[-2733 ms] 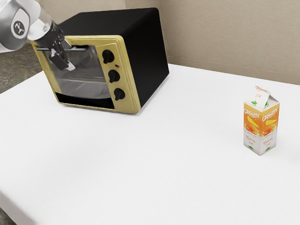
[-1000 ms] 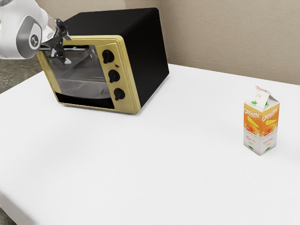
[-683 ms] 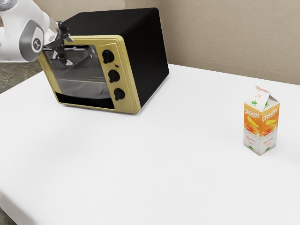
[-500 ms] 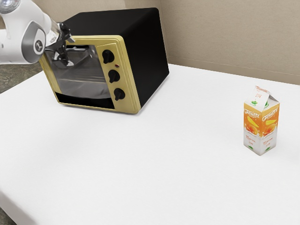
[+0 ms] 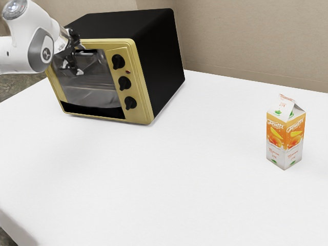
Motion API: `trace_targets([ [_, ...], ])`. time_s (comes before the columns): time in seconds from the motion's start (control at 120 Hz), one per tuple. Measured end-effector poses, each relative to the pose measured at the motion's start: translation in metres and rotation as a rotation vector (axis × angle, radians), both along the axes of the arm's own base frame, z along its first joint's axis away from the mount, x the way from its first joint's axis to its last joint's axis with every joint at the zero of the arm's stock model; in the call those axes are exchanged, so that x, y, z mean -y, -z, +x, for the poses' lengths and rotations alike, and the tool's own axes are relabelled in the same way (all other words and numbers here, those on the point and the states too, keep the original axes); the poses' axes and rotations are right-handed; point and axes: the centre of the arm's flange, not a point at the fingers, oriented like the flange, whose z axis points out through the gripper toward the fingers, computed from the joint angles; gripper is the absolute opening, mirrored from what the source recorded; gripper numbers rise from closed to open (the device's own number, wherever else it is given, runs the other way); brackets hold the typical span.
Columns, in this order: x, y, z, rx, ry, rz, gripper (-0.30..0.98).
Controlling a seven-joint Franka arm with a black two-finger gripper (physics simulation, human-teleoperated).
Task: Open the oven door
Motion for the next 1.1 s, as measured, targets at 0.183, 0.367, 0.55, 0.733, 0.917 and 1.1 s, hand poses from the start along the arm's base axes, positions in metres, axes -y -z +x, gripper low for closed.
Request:
trace_targets([
  [0.183, -0.002, 0.023, 0.001, -0.038, 0.001, -0.016, 0.68],
  [0.367, 0.011, 0.031, -0.027, -0.097, -0.013, -0.015, 0.68],
  [0.55, 0.033, 0.031, -0.073, -0.142, -0.039, -0.003, 0.68],
  [0.733, 0.044, 0.043, -0.107, -0.174, -0.065, 0.004, 0.68],
  [0.917, 0.069, 0.017, -0.166, -0.143, -0.121, 0.04, 0.68],
  [1.1, 0.263, -0.017, -0.114, -0.186, 0.101, -0.11, 0.68],
])
